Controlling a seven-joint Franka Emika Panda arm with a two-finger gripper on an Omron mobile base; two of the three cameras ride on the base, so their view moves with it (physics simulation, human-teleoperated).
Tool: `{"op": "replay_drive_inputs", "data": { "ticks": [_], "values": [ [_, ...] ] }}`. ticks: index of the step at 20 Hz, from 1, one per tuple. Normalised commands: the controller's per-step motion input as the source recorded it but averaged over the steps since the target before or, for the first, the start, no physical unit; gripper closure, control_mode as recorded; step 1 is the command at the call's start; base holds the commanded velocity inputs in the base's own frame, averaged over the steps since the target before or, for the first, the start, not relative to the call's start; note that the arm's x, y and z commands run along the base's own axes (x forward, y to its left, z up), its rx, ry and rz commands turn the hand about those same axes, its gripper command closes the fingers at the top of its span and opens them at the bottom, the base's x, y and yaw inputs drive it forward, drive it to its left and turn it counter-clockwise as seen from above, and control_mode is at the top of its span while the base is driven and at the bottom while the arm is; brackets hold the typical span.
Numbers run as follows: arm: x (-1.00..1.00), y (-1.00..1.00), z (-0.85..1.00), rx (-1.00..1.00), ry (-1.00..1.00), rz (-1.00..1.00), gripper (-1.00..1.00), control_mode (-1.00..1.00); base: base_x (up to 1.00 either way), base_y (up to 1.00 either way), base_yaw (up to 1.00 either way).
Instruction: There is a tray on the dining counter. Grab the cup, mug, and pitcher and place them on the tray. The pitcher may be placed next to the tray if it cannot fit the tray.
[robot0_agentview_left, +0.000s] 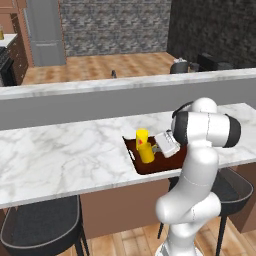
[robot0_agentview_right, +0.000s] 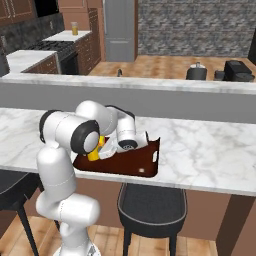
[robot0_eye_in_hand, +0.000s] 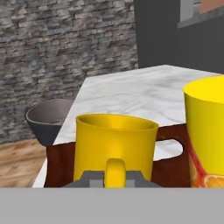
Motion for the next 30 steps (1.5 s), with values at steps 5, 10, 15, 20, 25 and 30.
{"op": "replay_drive_inputs", "data": {
  "ticks": [5,10,15,20,25,30],
  "values": [
    [0.0,0.0,0.0,0.0,0.0,0.0,1.0,-1.0,0.0,0.0,0.0],
    [0.0,0.0,0.0,0.0,0.0,0.0,1.0,-1.0,0.0,0.0,0.0],
    [0.0,0.0,0.0,0.0,0.0,0.0,-1.0,-1.0,0.0,0.0,0.0],
    [0.0,0.0,0.0,0.0,0.0,0.0,-1.0,-1.0,0.0,0.0,0.0],
    [0.0,0.0,0.0,0.0,0.0,0.0,-1.0,-1.0,0.0,0.0,0.0],
    [0.0,0.0,0.0,0.0,0.0,0.0,-1.0,-1.0,0.0,0.0,0.0]
  ]
}}
